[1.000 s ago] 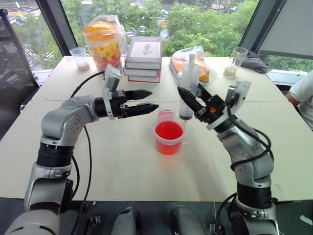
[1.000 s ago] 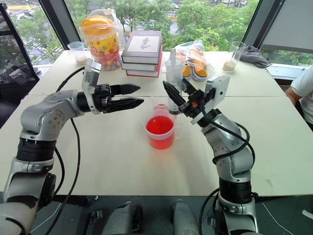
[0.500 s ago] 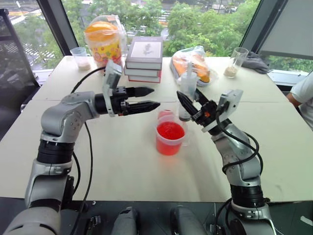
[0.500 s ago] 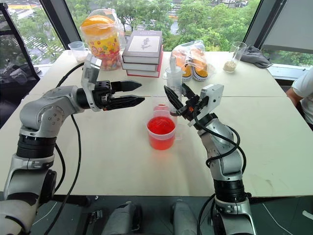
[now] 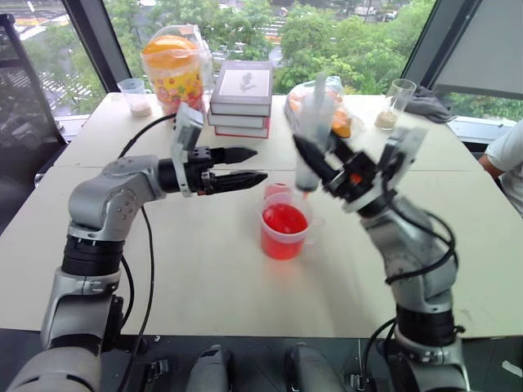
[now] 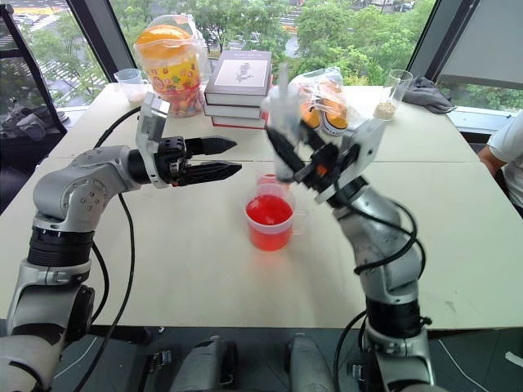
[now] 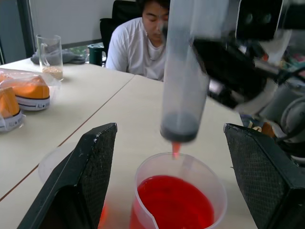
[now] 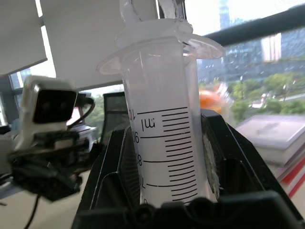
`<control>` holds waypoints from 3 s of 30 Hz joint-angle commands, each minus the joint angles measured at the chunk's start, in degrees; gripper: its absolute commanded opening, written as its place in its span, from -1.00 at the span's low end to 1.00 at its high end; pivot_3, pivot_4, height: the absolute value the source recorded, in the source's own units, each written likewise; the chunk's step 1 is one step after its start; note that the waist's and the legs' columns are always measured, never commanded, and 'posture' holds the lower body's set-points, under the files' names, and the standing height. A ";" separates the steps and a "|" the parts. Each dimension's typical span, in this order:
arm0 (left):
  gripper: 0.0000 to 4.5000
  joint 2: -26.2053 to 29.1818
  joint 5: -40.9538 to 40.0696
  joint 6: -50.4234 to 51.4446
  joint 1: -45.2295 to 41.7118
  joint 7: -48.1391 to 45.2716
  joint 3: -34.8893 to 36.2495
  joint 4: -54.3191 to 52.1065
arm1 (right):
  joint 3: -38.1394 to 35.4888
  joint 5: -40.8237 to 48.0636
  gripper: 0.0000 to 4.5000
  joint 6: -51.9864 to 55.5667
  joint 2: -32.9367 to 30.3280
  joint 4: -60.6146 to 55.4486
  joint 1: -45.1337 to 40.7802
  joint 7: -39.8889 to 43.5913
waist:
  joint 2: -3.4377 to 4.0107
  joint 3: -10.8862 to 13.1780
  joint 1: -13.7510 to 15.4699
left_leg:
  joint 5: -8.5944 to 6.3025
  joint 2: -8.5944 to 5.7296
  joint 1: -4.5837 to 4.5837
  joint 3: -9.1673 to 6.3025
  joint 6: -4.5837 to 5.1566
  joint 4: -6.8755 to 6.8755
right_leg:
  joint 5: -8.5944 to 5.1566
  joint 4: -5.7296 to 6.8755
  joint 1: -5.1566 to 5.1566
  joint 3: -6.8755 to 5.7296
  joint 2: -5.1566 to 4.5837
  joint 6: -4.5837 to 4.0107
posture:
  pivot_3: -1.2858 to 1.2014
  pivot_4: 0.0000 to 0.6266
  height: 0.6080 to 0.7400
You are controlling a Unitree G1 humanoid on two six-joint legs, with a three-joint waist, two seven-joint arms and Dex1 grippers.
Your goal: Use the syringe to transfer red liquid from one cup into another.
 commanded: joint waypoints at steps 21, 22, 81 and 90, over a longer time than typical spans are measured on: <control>0.65 -2.57 -2.25 0.82 -6.29 -2.30 -0.59 -0.92 | 3.55 -7.05 -0.38 -11.99 1.40 8.88 5.33 4.32 | 0.00 0.00 0.04 | 0.00 0.00 0.00 -0.02 0.00 0.02 | 0.00 -0.01 0.01 0.00 0.02 0.00 | 0.03 -0.52 1.00; 0.65 -3.28 -2.09 0.78 -6.73 -2.55 -1.14 -0.68 | 3.55 -7.10 -0.38 -11.95 1.43 8.88 5.28 4.32 | -0.01 0.00 0.04 | 0.00 0.00 0.00 -0.02 0.00 0.02 | 0.00 -0.01 0.01 0.00 0.02 0.00 | 0.03 -0.52 1.00; -0.97 -8.50 5.21 -8.71 -22.13 -5.82 1.30 16.24 | 6.44 -2.46 -0.38 -3.19 -0.86 8.74 3.68 9.52 | -0.01 0.00 0.02 | 0.00 -0.02 -0.02 -0.05 0.00 0.01 | 0.00 -0.06 0.02 -0.01 0.04 0.01 | 0.03 -0.52 1.00; -0.97 -8.81 6.08 -10.39 -23.34 -6.07 0.94 18.21 | 6.69 -2.35 -0.38 -3.48 -1.01 9.11 3.71 10.15 | -0.01 0.00 0.04 | 0.00 -0.02 -0.02 -0.05 0.00 0.01 | 0.00 -0.06 0.02 -0.01 0.04 0.01 | 0.03 -0.52 1.00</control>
